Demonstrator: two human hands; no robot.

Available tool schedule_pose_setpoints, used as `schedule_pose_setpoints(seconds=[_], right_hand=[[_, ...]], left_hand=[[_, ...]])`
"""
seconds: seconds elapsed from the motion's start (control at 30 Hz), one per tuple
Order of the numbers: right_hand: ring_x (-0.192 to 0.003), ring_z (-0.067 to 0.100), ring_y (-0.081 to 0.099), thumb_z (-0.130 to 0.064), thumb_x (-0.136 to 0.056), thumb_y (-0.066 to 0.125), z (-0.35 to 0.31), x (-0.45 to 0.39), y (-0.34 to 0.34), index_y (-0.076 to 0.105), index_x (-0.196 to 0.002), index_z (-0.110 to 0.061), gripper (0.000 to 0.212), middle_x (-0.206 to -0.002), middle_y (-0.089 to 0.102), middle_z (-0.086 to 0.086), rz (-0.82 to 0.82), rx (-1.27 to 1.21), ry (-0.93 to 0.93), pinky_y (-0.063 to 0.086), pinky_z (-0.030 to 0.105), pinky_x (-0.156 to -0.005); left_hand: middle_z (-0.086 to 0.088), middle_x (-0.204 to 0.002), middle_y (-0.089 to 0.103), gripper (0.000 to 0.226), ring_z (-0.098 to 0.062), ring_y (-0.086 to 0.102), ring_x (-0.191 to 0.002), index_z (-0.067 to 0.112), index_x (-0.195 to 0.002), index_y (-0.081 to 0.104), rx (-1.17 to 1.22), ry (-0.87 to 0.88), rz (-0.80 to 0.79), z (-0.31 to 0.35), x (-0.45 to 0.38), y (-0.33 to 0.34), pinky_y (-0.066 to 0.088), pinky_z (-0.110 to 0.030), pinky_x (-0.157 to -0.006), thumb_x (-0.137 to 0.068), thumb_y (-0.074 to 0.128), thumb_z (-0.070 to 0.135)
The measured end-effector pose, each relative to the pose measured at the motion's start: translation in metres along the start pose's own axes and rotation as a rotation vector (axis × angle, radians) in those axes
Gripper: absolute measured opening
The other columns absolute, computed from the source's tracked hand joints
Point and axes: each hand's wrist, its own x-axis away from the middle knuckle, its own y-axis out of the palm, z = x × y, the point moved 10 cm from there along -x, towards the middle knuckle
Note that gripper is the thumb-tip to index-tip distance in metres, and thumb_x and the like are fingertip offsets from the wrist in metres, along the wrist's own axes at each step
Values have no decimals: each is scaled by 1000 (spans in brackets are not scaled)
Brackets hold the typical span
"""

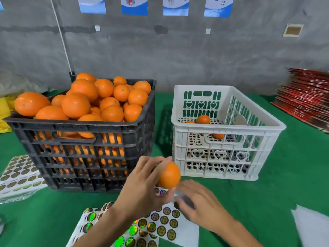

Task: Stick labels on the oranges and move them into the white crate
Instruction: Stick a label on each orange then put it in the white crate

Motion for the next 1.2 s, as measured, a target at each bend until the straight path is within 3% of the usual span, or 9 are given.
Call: schedule_pose_setpoints(seconds=[0.13,0.27,0.4,0.5,0.63,0.9,1.03,1.1,1.2], right_hand=[[-114,0,54,-42,-107,50,14,10,16,66,-129,-27,31,-128,62,-19,-17,-6,19,49,30,-97],[-123,-9,42,-76,-96,44,21,9,27,63,-135,-33,62,-136,52,-27,-110,43,60,38,21,-106],[-128,-15,28,-84,-88,47,23,13,34,61,-140,-31,75,-144,45,-28,-165,30,45,21,13,-109],[-127,-9,37,-79,-90,49,23,15,35,68,-132,-31,66,-142,51,-26,-165,27,25,33,20,-109],[-111,0,53,-63,-96,60,13,13,30,78,-111,-27,43,-128,63,-21,-62,43,-43,51,30,-90],[-115,6,56,-60,-94,61,38,14,30,80,-101,-38,30,-118,65,-30,-8,-328,217,46,29,-96],[-111,7,60,-39,-95,70,43,14,31,79,-93,-34,11,-109,69,-25,-4,-398,289,46,26,-95],[-95,8,66,-29,-96,70,50,15,26,78,-89,-34,12,-99,73,-17,75,-511,393,52,30,-84],[-73,13,64,-28,-97,69,63,24,2,75,-87,-35,13,-86,72,-10,359,-528,530,56,40,-69]], left_hand=[[17,-141,52,91,-5,43,-126,29,-158,36,231,-433,-277,-51,55,69,46,-27,-105,-84,66,73],[29,-133,44,100,5,41,-124,36,-161,28,275,-589,-301,-72,76,92,40,-17,-102,-79,47,92],[29,-139,47,94,6,51,-120,38,-159,29,276,-602,-289,-73,78,94,43,-13,-94,-83,45,92],[22,-142,51,91,3,55,-119,36,-158,30,273,-588,-268,-69,78,90,49,-21,-97,-86,44,89],[17,-142,53,89,1,59,-112,34,-158,30,278,-596,-263,-67,77,87,53,-25,-96,-87,44,87],[12,-146,51,91,-6,60,-115,32,-159,28,228,-577,-301,-62,74,87,53,-29,-99,-86,40,85],[11,-143,54,89,-5,62,-110,31,-157,33,212,-566,-291,-61,73,84,53,-25,-94,-87,44,83],[12,-142,55,90,-4,62,-105,31,-156,35,205,-568,-289,-61,73,82,51,-21,-90,-85,43,86],[16,-142,53,88,-1,62,-101,37,-154,34,215,-570,-299,-60,74,84,52,-19,-88,-83,45,87]])
